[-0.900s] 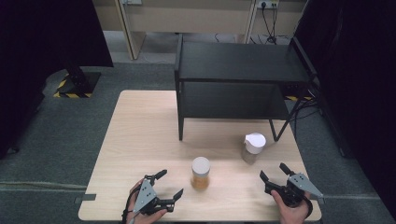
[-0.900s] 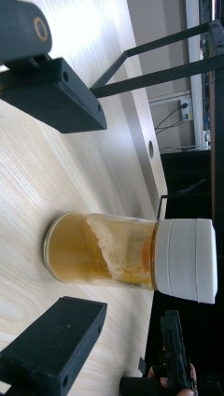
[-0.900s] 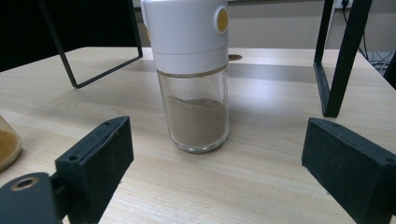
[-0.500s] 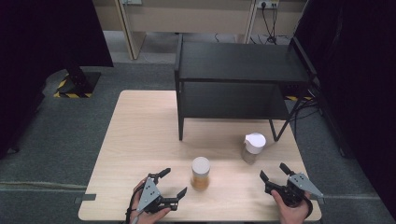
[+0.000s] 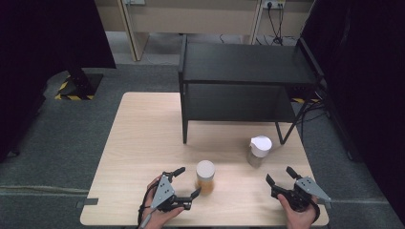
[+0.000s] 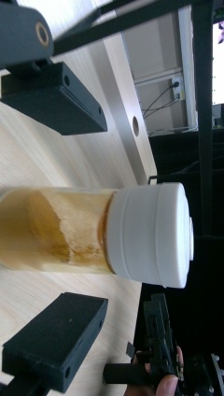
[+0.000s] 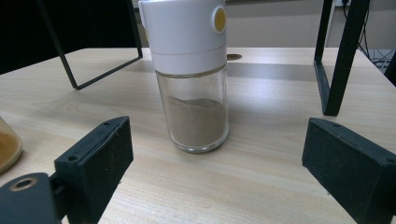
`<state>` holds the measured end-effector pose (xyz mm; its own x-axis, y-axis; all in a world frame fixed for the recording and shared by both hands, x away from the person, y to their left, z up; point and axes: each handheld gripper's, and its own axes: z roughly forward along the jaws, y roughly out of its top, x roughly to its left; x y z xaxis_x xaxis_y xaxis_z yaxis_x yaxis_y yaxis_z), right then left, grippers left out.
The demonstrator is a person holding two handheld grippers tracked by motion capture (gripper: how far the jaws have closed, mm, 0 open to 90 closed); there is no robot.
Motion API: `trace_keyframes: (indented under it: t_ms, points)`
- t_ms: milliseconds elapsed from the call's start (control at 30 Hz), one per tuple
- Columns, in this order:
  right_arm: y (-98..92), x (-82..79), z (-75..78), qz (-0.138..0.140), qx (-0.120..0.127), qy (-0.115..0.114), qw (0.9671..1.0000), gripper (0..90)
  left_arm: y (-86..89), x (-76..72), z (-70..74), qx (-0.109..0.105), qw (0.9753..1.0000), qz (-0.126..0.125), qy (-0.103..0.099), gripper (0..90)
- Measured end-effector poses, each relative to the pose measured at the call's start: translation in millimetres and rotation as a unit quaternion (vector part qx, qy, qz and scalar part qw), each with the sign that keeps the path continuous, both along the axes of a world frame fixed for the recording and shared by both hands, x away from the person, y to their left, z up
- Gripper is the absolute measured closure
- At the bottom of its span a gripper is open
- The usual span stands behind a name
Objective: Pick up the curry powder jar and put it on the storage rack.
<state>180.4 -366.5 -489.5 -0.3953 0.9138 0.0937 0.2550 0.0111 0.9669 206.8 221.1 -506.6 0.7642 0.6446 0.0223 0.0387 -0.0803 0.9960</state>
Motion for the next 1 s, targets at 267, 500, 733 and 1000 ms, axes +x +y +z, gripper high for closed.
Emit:
trace_keyframes:
  t_ms: [267, 500, 733, 1000]
  points:
    - [-0.9, 0.1, -0.3, 0.001, 0.002, 0.000, 1.0000, 8.8, -17.2, 10.7, 6.8, 0.005, 0.9999, -0.012, -0.002, 14.8]
    - [-1.2, 0.4, -0.1, 0.003, 0.001, 0.000, 1.0000, 8.9, -26.3, 16.6, 8.5, 0.002, 0.9999, -0.010, 0.002, 19.5]
    - [-1.6, 0.4, -0.4, 0.003, 0.003, 0.000, 1.0000, 8.9, -31.8, 18.9, 11.7, 0.003, 1.0000, -0.009, 0.001, 24.6]
    - [-1.9, 0.6, -0.3, 0.005, 0.003, 0.001, 1.0000, 8.8, -33.2, 19.2, 13.4, 0.006, 0.9999, -0.008, -0.007, 32.9]
